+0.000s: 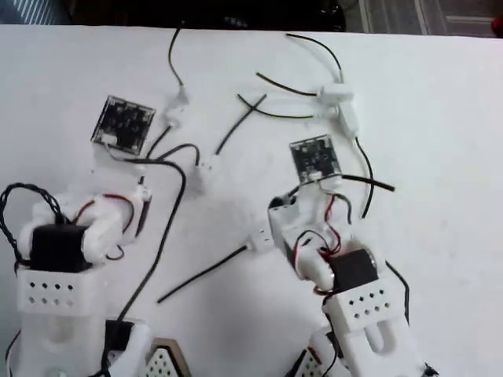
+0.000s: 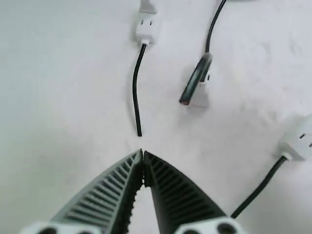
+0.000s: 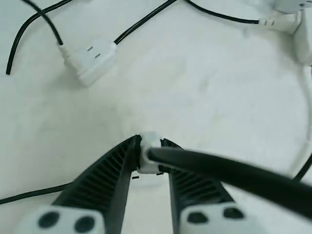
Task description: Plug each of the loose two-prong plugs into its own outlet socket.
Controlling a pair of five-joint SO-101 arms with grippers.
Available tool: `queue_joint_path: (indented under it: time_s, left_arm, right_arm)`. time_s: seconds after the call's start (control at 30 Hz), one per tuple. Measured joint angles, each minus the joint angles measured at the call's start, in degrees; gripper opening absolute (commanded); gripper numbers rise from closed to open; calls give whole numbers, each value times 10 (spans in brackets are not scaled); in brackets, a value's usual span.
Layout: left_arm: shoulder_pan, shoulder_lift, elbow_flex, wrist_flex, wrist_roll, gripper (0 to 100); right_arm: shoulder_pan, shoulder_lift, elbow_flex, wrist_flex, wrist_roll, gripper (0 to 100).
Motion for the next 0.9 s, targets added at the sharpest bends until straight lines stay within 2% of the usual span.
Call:
queue_joint_path:
  time_s: [0.2, 0.4, 0.63, 0.9]
  left_arm:
    - [-60, -40, 152, -94, 0, 24]
    - [-94, -73, 267, -165, 0, 24]
    - [-148, -131, 351, -197, -1, 24]
    - [-151, -194, 411, -198, -31, 26]
  right_arm:
    - [-25, 11, 23, 0, 62, 17]
    - [-25, 11, 38, 0, 78, 17]
    - [-20, 11, 93, -39, 127, 17]
    - [-18, 11, 153, -127, 146, 17]
